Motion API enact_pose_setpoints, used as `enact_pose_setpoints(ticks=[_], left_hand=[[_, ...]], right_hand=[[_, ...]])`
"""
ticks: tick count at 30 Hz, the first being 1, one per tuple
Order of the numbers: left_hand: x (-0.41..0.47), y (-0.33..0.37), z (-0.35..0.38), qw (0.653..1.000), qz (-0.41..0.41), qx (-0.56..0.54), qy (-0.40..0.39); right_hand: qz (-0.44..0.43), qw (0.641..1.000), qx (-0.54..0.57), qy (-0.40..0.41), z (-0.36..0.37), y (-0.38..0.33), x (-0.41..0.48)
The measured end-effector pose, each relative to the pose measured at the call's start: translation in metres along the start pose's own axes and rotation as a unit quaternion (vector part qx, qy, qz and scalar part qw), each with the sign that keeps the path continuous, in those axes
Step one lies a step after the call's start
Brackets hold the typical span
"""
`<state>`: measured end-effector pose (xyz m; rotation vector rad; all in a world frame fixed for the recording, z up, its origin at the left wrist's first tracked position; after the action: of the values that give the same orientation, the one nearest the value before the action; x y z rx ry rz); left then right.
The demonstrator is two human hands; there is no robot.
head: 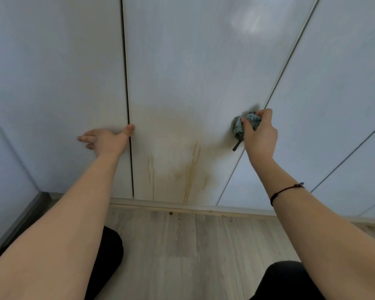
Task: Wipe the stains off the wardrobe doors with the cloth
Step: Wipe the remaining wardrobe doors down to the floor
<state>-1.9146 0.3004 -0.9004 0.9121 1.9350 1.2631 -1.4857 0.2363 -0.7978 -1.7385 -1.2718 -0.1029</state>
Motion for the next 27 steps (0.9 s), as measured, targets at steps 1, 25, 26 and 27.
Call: enact_pose_setpoints(ticks=[1,25,26,27], left_hand=[[0.003,-0.001,0.001,1.0,0.002,-0.001,0.002],[0.023,0.003,0.005,0.999,0.002,0.044,-0.001],[0.024,0.002,0.006,0.999,0.004,0.042,0.003],[0.025,0.0,0.005,0.999,0.002,0.038,0.004]], right_hand=[[-0.024,0.999,-0.018,-0.011,0.013,0.003,-0.006],[-0.236,0.97,-0.061,-0.003,0.091,-0.042,-0.035],[-0.207,0.978,-0.024,0.015,0.092,-0.05,-0.028],[-0.222,0.975,-0.017,0.028,0.095,-0.052,-0.028]])
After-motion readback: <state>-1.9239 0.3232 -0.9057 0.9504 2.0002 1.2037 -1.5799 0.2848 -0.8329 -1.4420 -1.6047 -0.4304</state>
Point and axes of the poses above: each hand's wrist, its own x-axis towards the middle knuckle, its own z-axis out of the palm, y = z × x, the point moved 7 cm from there along x, towards the middle knuckle, and after that the axes turned 6 degrees about -x, right-handed, at the moved point
